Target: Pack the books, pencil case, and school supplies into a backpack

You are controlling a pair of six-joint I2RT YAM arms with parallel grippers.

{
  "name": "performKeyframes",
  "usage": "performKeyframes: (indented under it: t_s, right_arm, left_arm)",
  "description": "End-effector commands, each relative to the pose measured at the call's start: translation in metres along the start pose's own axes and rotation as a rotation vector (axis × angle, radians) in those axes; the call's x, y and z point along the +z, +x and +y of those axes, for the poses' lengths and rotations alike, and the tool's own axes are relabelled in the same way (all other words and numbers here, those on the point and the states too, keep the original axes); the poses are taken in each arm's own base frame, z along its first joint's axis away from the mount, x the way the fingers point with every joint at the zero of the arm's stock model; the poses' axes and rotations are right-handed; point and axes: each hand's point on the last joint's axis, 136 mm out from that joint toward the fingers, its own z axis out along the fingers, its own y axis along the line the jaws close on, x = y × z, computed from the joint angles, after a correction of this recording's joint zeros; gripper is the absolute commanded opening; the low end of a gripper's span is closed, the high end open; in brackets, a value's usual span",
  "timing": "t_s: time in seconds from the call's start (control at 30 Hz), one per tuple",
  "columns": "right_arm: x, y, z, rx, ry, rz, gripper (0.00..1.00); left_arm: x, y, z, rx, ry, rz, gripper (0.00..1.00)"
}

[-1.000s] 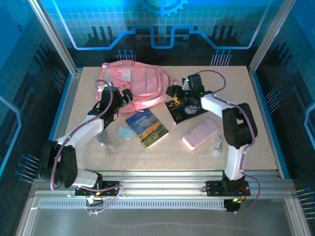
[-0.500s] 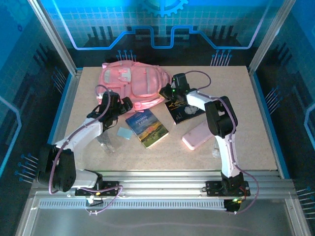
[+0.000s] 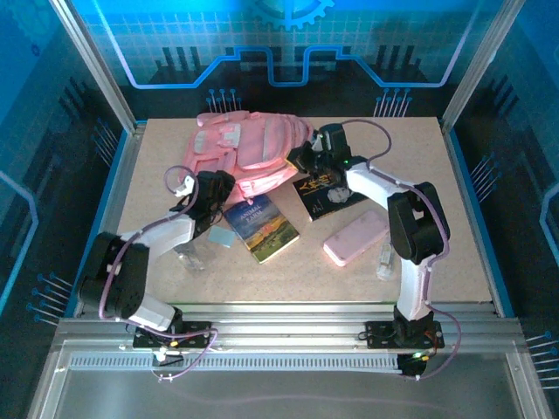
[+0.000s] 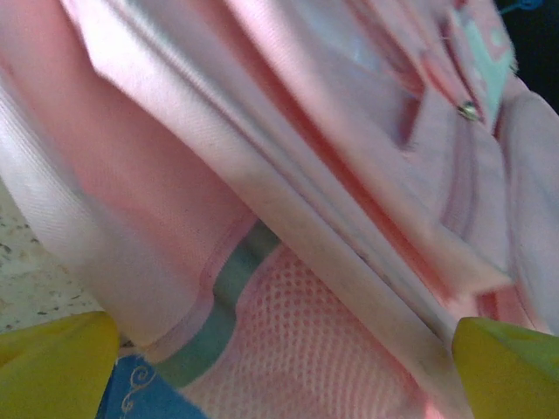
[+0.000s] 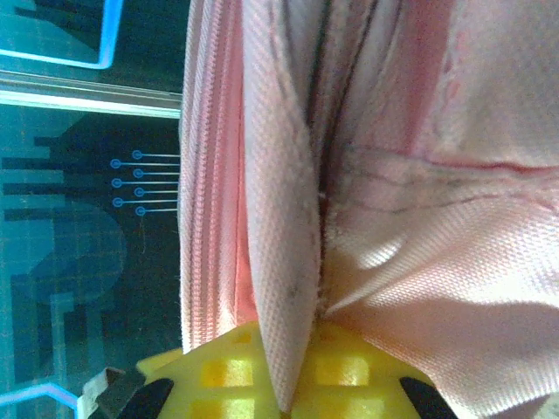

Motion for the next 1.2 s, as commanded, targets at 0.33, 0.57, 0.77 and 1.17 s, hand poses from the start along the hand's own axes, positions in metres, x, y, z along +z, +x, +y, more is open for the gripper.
performKeyframes:
  t_s: [0.33,0.57,0.77,1.17]
  right_arm:
    - [-0.032,-0.005,0.031,0.011,-0.212,0.029,0.00]
    - [-0.034,-0.026,0.021,-0.036,-0.187,0.059,0.00]
    - [-0.044,-0.035,0.009,-0.041,-0.132,0.062,0.61]
    - [-0.119,0.041,-0.002,-0.308,0.127,0.054,0.78]
  left_arm:
    - [0.056,-0.020,-0.044,-0.128,0.095,-0.137,0.45]
    - [0.046,0.003,-0.071,-0.115,0.164,-0.003,0.00]
    - [-0.005,0.005,-0.105,-0.135,0.145,-0.057,0.00]
    - [-0.039,0.018,-0.155,-0.212,0.218,-0.099,0.00]
